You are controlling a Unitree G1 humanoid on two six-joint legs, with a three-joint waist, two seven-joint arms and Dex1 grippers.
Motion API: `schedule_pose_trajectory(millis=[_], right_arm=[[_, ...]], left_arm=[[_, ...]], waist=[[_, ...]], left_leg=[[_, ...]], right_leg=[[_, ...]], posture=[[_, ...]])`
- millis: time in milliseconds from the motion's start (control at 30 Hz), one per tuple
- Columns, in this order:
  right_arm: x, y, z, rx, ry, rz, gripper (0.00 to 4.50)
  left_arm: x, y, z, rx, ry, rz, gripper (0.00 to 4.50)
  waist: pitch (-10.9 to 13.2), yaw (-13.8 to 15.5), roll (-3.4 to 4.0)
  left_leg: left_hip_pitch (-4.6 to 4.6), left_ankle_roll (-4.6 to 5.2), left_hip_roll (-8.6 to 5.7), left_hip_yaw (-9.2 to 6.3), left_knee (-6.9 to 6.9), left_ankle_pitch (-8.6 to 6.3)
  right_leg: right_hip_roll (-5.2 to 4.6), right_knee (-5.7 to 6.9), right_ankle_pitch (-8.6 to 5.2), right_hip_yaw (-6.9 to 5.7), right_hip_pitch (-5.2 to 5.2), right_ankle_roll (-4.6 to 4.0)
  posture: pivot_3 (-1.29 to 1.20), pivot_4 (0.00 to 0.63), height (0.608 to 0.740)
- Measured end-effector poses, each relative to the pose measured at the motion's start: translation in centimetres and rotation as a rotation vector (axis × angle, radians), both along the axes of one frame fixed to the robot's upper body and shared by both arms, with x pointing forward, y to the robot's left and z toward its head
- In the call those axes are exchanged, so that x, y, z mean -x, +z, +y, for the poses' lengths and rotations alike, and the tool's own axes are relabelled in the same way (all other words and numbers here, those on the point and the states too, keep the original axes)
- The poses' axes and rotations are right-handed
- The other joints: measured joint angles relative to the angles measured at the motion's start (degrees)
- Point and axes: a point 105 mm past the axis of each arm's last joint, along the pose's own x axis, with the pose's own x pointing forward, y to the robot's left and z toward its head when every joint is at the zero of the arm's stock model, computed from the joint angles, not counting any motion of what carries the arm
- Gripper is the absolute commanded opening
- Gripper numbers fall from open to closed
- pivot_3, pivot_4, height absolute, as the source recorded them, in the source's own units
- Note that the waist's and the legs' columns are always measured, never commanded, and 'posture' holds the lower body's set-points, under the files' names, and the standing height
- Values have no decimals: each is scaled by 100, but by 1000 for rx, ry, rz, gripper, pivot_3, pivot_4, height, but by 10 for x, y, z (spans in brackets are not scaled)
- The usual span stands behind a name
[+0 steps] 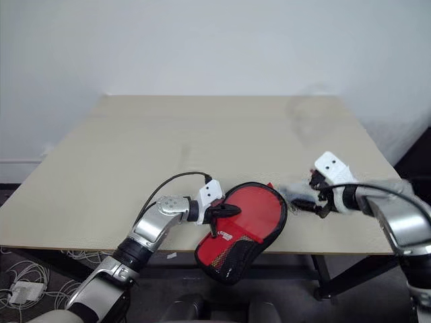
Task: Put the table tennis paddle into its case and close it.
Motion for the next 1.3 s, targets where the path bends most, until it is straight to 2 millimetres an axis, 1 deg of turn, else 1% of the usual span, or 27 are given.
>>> schedule_pose_trajectory(millis=[33,67,133,167,200,233,300,333,400,567,633,767,833,933,1000,1167,1300], right_arm=[[-11,11,-3,1,-7,-40,4224],[-17,15,-6,9,-17,-57,4224],[-33,15,-9,9,-38,-69,4224],[-39,11,-12,17,-52,-68,4224],[-50,0,-16,25,-82,-54,4224],[-55,-9,-20,33,-105,-36,4224],[-57,-30,-27,55,-125,12,4224],[-56,-39,-29,71,-123,37,4224],[-54,-47,-33,93,-107,64,4224],[-47,-42,-39,126,-44,84,4224],[-40,-42,-44,141,-22,108,4224],[-31,-35,-49,163,21,134,4224],[-20,-36,-47,162,68,165,4224],[0,-41,-42,151,165,232,4224],[8,-43,-41,134,197,263,4224],[19,-49,-34,103,238,311,4224],[20,-55,-28,85,232,315,4224]], left_arm=[[0,0,-1,1,-2,0,0],[0,1,-3,2,-5,-2,0],[0,0,-3,3,-6,-1,0],[-1,1,-5,4,-8,-3,0],[-2,1,-5,2,-6,-4,0],[-2,1,-6,2,-7,-6,0],[-1,1,-7,4,-8,-8,0],[-2,1,-7,4,-7,-9,0],[-2,1,-6,2,-2,-11,0],[-3,1,-5,-1,5,-14,0],[-3,1,-6,0,6,-15,0],[-3,0,-5,3,10,-17,0],[-2,0,-7,5,9,-19,0],[-2,0,-8,5,8,-22,0],[-3,0,-7,3,11,-23,0],[-3,0,-8,7,12,-23,0],[-3,0,-8,7,11,-23,0]], waist=[[-1,9,-3],[-1,12,-6],[-5,15,-21],[-6,22,-28],[-6,16,-34],[-6,19,-36],[-6,38,-36],[-6,39,-34],[-6,32,-29],[-6,15,-29],[-6,16,-30],[-7,16,-29],[-7,25,-30],[-7,37,-30],[-6,33,-31],[-6,30,-31],[-7,33,-34]], left_leg=[[0,0,-1,-3,-1,0],[-1,0,-1,-4,-3,0],[-2,-1,-2,-8,-4,0],[-4,-1,-4,-8,-3,0],[-2,-1,-5,-5,-1,0],[-6,0,-10,-8,-2,0],[-9,0,-10,-8,-1,0],[-10,0,-10,-7,-2,0],[-9,0,-9,-4,-3,0],[-4,0,-7,-6,-2,0],[-5,0,-8,-6,-2,0],[-3,0,-7,-6,-2,0],[-6,0,-9,-9,0,-1],[-6,0,-9,-9,3,-2],[-4,-1,-8,-7,4,-3],[-4,-2,-6,-9,4,-3],[-4,-2,-7,-13,5,-4]], right_leg=[[0,-1,0,-2,1,0],[0,-3,0,-2,0,0],[0,-6,1,-3,1,-1],[-1,-7,1,-4,2,-2],[-2,-6,3,-2,3,-5],[-4,-7,8,-2,4,-13],[-5,-6,17,-1,0,-29],[-5,-6,18,0,-3,-30],[-3,-3,19,5,-4,-31],[-1,-2,15,3,1,-25],[-2,-2,14,3,0,-23],[-1,-2,7,3,1,-12],[-3,-3,6,-1,2,-9],[-4,-4,4,-1,4,-6],[-4,-3,2,-1,5,-2],[-4,-2,1,0,3,-1],[-4,-3,1,-1,4,-1]], posture=[[0,0,734],[0,0,734],[0,0,734],[0,0,734],[0,0,734],[0,0,734],[0,0,734],[0,0,734],[0,0,734],[0,0,734],[0,0,734],[0,0,734],[0,0,734],[0,0,734],[0,0,734],[0,0,734],[0,0,734]])
